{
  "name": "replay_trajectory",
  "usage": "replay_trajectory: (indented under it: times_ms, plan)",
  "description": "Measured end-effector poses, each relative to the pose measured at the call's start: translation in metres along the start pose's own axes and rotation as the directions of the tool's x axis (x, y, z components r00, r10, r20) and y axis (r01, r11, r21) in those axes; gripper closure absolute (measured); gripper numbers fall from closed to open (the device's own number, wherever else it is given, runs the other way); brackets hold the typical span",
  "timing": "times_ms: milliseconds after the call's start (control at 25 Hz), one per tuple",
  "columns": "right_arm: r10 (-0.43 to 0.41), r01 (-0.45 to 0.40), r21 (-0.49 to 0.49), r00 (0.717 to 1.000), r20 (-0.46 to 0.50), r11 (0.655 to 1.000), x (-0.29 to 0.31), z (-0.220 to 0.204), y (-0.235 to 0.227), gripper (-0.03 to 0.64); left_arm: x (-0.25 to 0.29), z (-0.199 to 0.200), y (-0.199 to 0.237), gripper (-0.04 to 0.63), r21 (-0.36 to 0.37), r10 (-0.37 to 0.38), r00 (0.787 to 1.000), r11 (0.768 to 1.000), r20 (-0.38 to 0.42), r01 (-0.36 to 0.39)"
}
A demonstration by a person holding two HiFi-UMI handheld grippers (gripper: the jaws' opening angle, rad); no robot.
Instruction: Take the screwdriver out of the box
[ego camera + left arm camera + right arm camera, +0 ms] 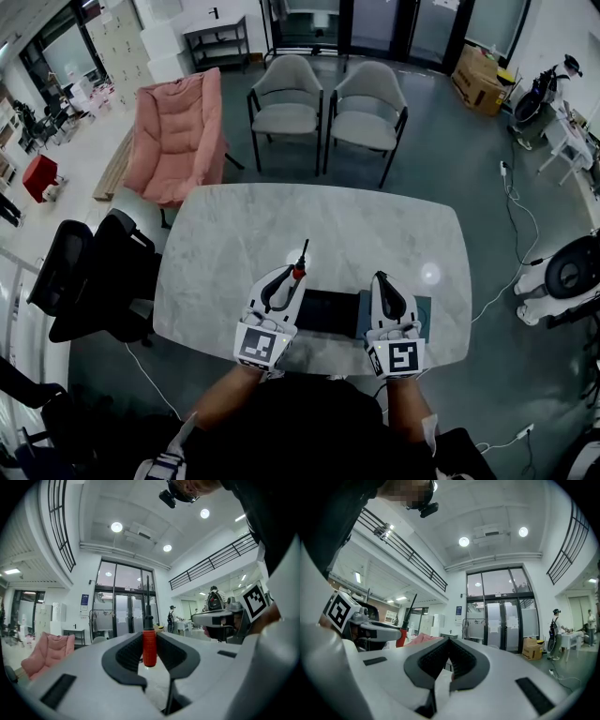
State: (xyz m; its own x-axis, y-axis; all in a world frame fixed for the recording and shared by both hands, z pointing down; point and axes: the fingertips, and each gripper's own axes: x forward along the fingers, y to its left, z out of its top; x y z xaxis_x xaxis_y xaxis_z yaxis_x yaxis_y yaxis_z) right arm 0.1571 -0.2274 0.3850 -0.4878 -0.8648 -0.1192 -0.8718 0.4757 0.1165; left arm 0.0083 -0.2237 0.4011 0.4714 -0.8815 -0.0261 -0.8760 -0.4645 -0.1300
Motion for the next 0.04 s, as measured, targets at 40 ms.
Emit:
replay_trajectory:
  times_ms: [40]
  plan:
    - [-0.002,0.002,0.000,1.000,0.000,1.000,-0.0001,-0.0007,-0.0005,0.597,0.0007,0.0008,-0.0002,0.500,0.009,-0.003,1.000,1.000,0.008,0.003]
